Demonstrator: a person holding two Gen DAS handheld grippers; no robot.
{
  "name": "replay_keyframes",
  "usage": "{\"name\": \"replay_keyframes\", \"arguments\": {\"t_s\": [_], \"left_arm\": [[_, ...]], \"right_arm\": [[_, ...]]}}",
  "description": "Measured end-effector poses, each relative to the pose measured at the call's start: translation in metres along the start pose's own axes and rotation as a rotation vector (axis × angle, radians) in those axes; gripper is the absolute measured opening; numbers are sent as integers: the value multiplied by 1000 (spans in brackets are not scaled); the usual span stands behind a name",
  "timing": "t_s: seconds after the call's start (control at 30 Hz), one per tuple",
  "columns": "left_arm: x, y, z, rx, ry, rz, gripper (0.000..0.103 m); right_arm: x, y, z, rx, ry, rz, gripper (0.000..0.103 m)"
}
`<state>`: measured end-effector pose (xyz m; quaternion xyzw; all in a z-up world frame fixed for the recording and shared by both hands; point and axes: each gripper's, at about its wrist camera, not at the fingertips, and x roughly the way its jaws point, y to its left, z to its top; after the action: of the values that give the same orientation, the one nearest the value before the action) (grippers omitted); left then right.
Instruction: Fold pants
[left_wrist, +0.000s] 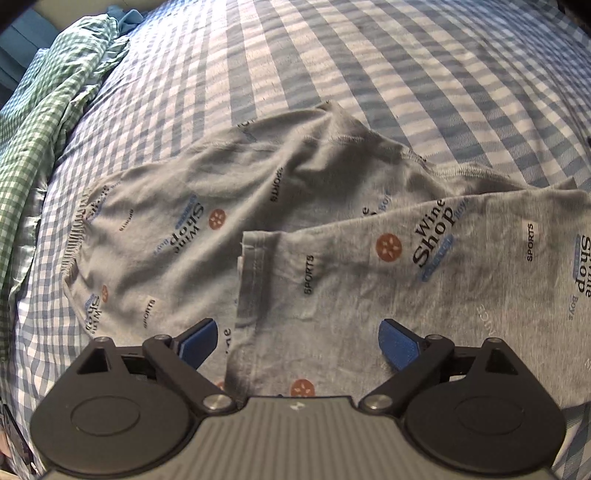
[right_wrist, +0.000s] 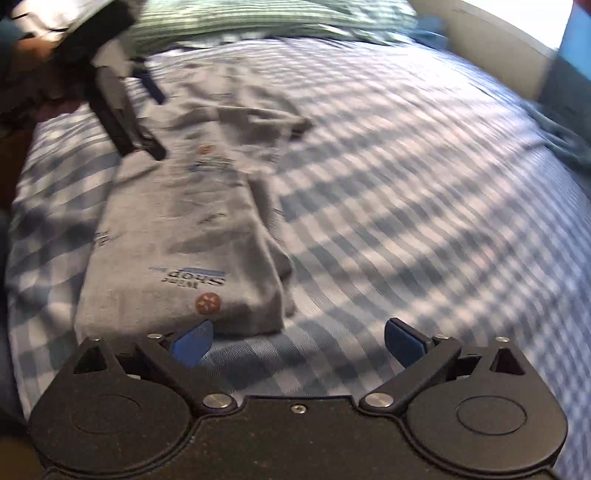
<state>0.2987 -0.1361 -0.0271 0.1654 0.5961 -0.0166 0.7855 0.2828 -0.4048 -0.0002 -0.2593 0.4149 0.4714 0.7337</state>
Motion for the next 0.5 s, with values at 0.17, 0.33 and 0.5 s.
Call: {"name": "replay_keyframes", "arguments": {"t_s": [0.17,0.33,0.5], "left_arm": [[5,2,0,-29,35,11,97],[8,6,2,-58,59,7,98],[15,10,3,-73,76,2,103]], "right_arm": [[22,-4,14,-277,66,188,70],[31,-9,19,-413,79,309,51],[27,-10,26,-493,96,412,22]]}}
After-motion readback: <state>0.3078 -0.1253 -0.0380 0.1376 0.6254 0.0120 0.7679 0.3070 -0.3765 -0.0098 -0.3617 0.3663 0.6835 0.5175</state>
